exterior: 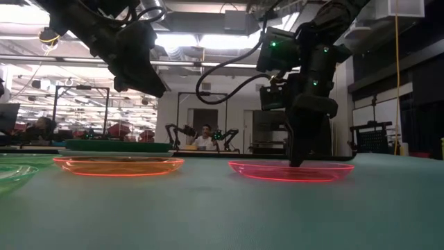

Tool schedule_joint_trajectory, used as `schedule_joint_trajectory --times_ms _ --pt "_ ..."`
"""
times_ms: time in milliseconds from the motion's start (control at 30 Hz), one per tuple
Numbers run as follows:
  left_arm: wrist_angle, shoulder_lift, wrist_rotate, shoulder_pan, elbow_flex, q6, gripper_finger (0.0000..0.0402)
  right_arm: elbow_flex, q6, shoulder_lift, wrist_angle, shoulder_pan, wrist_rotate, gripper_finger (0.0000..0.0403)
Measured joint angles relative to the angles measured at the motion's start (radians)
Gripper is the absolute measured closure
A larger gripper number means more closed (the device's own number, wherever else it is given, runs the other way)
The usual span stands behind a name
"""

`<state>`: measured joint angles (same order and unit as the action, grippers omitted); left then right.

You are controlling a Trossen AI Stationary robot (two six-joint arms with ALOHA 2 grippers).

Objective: Stack plastic plates
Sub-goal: Stack the pink plate on top of the light orange plate

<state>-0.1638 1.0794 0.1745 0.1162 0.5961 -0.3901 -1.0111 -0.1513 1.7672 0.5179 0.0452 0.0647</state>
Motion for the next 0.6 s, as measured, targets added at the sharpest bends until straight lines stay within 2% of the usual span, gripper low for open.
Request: schedule_joint_trajectory --times_ms 100,400,600 --pt "0.0 0.0 0.0 0.0 0.0 0.0 0.0299 0.0 0.0 0.0 0.0 0.0 0.0 0.0308" --pt "0.0 0.0 0.0 0.0 0.0 0.0 0.0299 0.0 -0.001 -0.001 -0.002 0.0 0.0 0.0395" --pt "0.0 0.0 0.0 0.0 0.0 0.0 0.0299 0.0 -0.001 -0.001 -0.003 0.0 -0.001 0.0396"
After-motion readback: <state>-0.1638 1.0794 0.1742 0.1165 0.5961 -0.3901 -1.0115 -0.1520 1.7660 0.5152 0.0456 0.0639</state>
